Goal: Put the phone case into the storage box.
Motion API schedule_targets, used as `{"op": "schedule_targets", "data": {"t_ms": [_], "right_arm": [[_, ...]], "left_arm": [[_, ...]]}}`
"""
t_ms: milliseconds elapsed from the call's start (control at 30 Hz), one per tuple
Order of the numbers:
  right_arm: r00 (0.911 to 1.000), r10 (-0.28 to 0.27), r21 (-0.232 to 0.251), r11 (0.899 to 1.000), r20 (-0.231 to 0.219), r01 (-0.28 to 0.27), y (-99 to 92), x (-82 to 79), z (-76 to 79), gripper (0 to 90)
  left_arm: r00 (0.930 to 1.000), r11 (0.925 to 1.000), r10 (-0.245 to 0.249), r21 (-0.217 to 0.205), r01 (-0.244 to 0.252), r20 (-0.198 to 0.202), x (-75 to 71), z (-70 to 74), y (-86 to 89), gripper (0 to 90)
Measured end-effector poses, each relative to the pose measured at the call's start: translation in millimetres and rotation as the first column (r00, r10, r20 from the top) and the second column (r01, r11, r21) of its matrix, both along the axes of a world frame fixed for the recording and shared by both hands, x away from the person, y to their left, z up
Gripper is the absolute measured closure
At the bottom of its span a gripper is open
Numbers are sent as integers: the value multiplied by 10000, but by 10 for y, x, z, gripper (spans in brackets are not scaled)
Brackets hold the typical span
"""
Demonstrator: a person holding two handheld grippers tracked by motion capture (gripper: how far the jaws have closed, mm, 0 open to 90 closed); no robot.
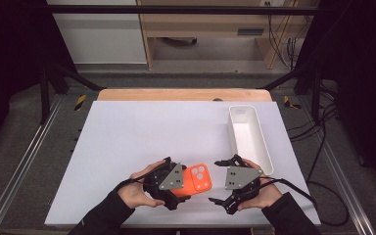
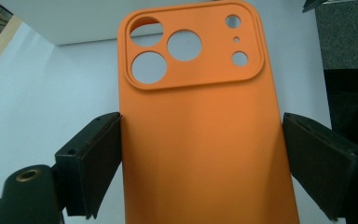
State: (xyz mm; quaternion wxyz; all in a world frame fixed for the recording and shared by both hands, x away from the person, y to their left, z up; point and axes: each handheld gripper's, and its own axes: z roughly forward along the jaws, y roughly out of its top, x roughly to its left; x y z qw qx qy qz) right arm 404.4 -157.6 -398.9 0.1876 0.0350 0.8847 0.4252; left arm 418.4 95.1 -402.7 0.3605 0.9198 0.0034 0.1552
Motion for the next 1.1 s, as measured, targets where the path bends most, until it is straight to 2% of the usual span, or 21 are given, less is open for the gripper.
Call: {"op": "schedule_targets", "data": {"t_ms": [267,667,1100], "right_arm": [[9998,191,-131,9997,34,-191,21,6,-32,31],[9984,538,45,9985,186,-539,47,29,-77,46],[9935,1126,300,9932,-161,-1121,78,90,-118,48]], "left_arm": [[9997,9998,-200,29,199,111,-31,17,-19,136],[9989,9989,-450,95,449,143,-61,25,-59,135],[9974,9975,-707,70,706,107,-85,29,-99,136]]}}
